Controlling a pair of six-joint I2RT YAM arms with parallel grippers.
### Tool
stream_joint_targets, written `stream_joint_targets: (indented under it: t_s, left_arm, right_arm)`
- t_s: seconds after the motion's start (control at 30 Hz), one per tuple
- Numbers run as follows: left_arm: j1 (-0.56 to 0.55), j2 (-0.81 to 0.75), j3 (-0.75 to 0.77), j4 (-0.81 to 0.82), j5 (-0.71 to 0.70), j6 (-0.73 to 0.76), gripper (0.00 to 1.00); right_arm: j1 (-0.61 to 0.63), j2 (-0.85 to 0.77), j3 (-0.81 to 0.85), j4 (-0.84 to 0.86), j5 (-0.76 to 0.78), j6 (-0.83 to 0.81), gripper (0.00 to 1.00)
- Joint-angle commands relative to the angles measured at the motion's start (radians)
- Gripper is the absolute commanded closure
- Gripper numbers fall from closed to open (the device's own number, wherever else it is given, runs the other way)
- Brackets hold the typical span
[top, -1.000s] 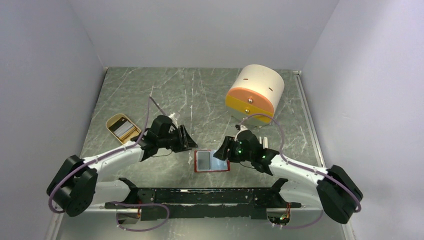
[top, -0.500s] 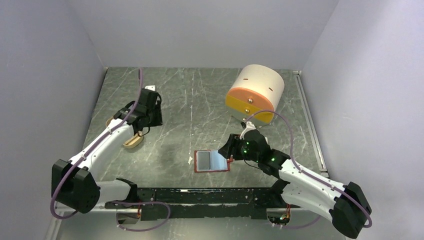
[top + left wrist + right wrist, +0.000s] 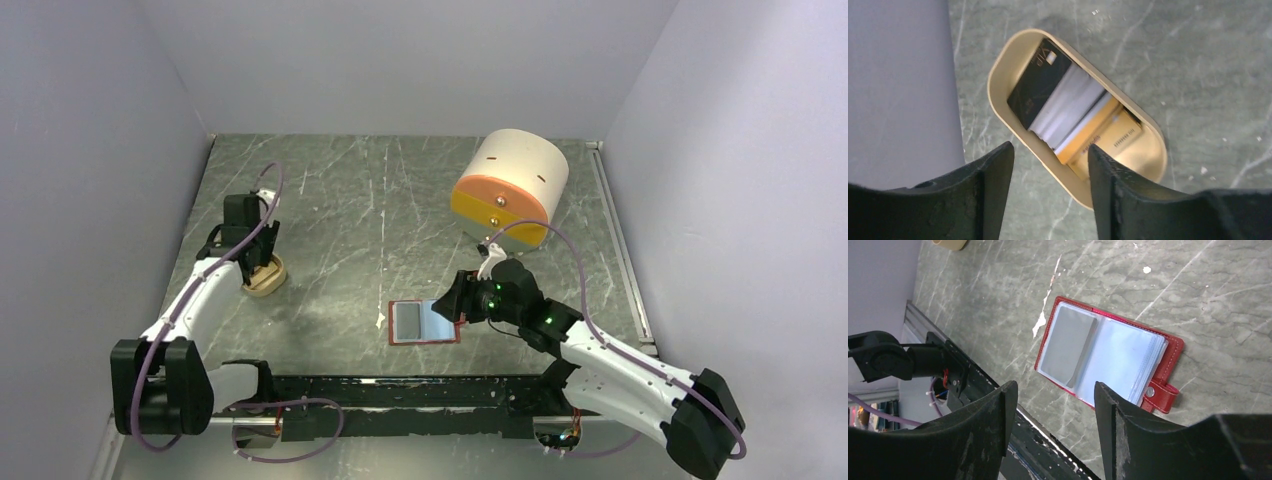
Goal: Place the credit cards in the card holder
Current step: Pick up the credit card from the storage box.
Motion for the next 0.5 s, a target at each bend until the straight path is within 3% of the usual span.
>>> stream_joint_targets:
  t_s: [0.0, 0.47]
  left_arm:
    - [0.063, 0.027, -0.016, 0.192, 0.125, 0.167, 0.33]
    - [0.065, 0.087, -0.141, 0.364, 0.126, 0.232, 0.20]
  right_arm:
    - [-0.002, -0.012, 0.009, 0.047, -0.033, -0.014, 0.39]
    - [-0.040, 0.060, 0.043, 0.087, -0.119, -0.034, 0.38]
